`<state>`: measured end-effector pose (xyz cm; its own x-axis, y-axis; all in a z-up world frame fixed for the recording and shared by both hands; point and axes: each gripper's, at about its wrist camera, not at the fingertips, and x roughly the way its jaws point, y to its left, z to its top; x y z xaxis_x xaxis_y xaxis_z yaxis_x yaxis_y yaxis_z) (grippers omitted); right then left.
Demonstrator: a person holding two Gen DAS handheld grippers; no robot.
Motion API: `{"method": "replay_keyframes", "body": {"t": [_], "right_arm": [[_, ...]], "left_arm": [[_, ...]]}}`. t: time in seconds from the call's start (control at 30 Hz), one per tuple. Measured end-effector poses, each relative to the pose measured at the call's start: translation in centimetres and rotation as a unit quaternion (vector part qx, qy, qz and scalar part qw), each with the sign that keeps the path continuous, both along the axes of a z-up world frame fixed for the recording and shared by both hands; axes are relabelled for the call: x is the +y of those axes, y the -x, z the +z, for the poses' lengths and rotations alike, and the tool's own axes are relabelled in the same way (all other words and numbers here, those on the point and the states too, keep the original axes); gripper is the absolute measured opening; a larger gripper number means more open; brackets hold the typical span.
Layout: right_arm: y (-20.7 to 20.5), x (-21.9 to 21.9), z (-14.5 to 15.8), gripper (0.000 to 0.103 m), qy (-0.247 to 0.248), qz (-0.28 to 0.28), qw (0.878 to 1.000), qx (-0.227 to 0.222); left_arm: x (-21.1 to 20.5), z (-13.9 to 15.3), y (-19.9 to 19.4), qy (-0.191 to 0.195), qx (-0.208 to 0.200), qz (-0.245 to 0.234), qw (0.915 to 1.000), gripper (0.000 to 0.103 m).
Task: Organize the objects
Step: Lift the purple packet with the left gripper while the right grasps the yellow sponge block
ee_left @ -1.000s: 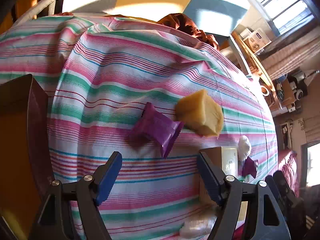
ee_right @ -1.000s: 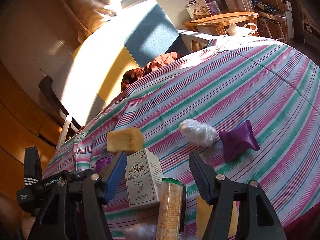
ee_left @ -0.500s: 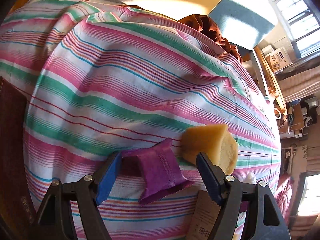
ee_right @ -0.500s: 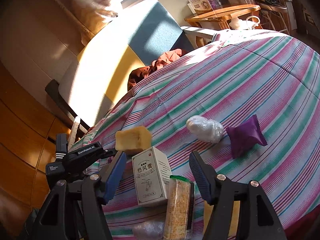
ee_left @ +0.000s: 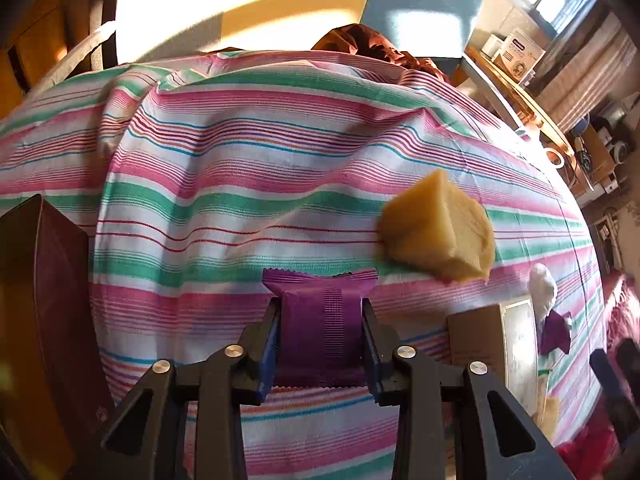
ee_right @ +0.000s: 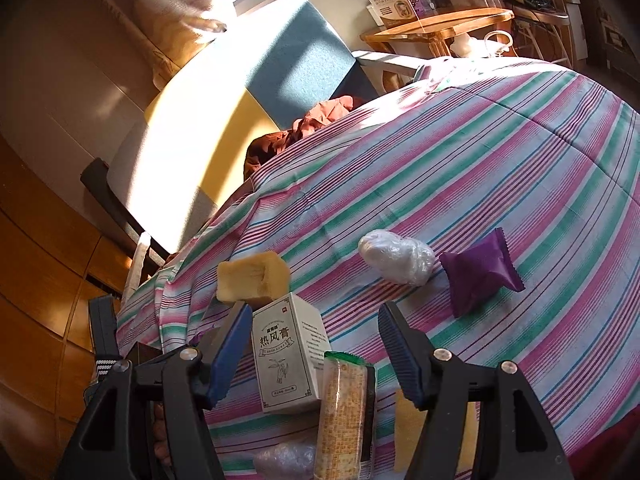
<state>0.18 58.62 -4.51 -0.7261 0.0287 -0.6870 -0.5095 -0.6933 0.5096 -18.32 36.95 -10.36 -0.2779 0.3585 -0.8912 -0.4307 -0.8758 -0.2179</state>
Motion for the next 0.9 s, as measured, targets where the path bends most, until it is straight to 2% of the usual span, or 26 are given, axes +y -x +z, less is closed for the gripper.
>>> {"method": "replay_keyframes", "body": {"t": [0.17, 0.33, 0.47, 0.53, 0.67, 0.9], "right_arm": [[0.6, -0.6, -0.2, 0.066, -0.018, 0.008, 1.000, -0.017], [1.7, -1.9, 0.1, 0.066, -0.045, 0.032, 0.998, -0.026], [4.6, -3.7, 0.9, 0.067, -0.066, 0.077, 0.994, -0.039], [6.8, -4.6, 1.0, 0.081, -0.086, 0.102, 0.990, -0.048], [11.7, -5.2, 0.1, 0.083, -0.100, 0.128, 0.983, -0.085], [17.8, -4.9, -3.3, 0.087, -0.075, 0.138, 0.975, -0.158]], "left_arm": [[-1.5, 2.4, -3.6, -0.010, 0.053, -0.048, 0.9974, 0.036], [-4.6, 5.0, -6.7, -0.028, 0.092, -0.066, 0.9932, 0.036], [-7.5, 6.1, -8.0, -0.045, 0.104, -0.063, 0.9917, 0.036], [-8.6, 6.4, -8.3, -0.052, 0.103, -0.057, 0.9917, 0.036], [-11.3, 6.9, -8.8, -0.069, 0.097, -0.041, 0.9921, 0.036], [-15.6, 7.5, -9.3, -0.089, 0.097, -0.011, 0.9912, 0.036]]}}
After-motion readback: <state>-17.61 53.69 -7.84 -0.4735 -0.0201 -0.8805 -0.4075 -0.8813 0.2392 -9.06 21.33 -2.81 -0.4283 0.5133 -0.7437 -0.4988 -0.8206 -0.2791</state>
